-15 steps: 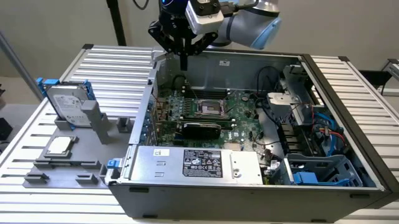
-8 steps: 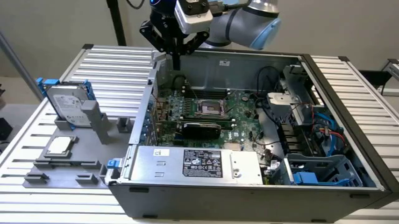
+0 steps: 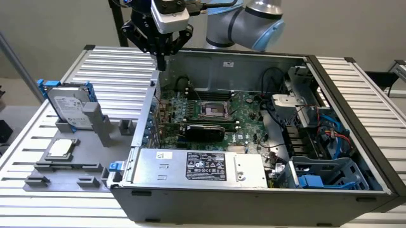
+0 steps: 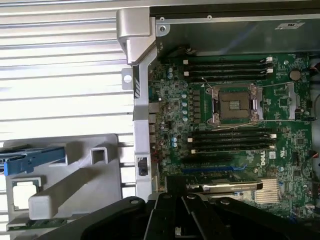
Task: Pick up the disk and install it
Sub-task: 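Reach for the disk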
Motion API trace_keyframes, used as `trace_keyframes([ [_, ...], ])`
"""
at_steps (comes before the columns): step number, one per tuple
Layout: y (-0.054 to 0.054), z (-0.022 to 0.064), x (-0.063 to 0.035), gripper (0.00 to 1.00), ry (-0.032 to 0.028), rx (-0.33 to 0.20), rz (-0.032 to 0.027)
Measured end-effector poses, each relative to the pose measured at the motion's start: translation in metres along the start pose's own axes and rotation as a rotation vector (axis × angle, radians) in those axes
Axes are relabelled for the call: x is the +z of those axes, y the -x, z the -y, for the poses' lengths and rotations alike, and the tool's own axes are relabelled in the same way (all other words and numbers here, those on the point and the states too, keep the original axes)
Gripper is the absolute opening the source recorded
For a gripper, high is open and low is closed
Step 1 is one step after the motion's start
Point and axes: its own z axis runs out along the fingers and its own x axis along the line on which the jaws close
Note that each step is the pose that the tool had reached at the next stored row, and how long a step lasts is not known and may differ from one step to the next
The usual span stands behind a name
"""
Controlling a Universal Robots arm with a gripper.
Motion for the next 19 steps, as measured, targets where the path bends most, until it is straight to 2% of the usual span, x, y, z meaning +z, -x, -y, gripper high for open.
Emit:
trace_keyframes([
  [19,-0.086,0.0059,0.0012,0.11,-0.0025,0.0,0.0002],
])
